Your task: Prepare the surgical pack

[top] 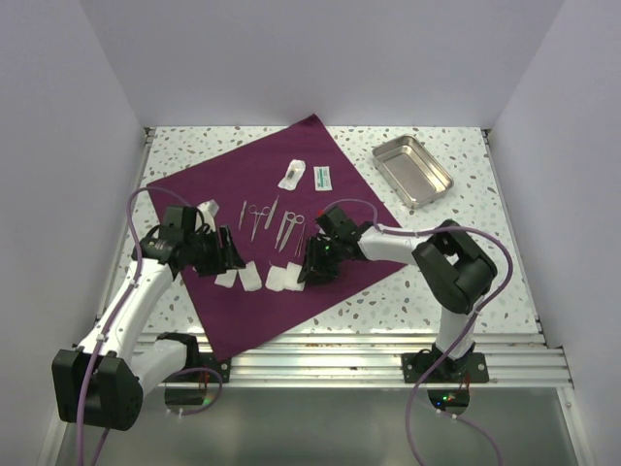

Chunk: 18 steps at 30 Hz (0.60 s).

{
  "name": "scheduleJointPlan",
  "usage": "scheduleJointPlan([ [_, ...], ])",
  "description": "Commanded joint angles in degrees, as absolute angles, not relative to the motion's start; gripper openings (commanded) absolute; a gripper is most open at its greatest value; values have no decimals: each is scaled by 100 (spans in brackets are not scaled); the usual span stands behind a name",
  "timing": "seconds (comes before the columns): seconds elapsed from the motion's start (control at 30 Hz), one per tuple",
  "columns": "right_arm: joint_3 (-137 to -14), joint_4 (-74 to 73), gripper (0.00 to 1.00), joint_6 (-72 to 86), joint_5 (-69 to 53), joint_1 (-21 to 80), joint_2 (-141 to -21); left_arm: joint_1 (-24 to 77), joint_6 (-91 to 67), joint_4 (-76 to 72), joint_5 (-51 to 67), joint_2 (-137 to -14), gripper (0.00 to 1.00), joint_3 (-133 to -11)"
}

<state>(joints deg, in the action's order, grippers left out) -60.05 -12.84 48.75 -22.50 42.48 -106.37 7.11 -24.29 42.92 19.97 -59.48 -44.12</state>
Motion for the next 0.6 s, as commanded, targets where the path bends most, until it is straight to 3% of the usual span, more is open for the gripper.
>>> scheduleJointPlan([
  [0.0,-5994,-1266,39,4755,-2162,4254,-10564,677,-2285,4122,2127,-5950,61,-4412],
  [0.57,-6337,-1441,24,4869,-1969,4263,-10811,677,-2312,4175,2101,-5854,61,-4368],
])
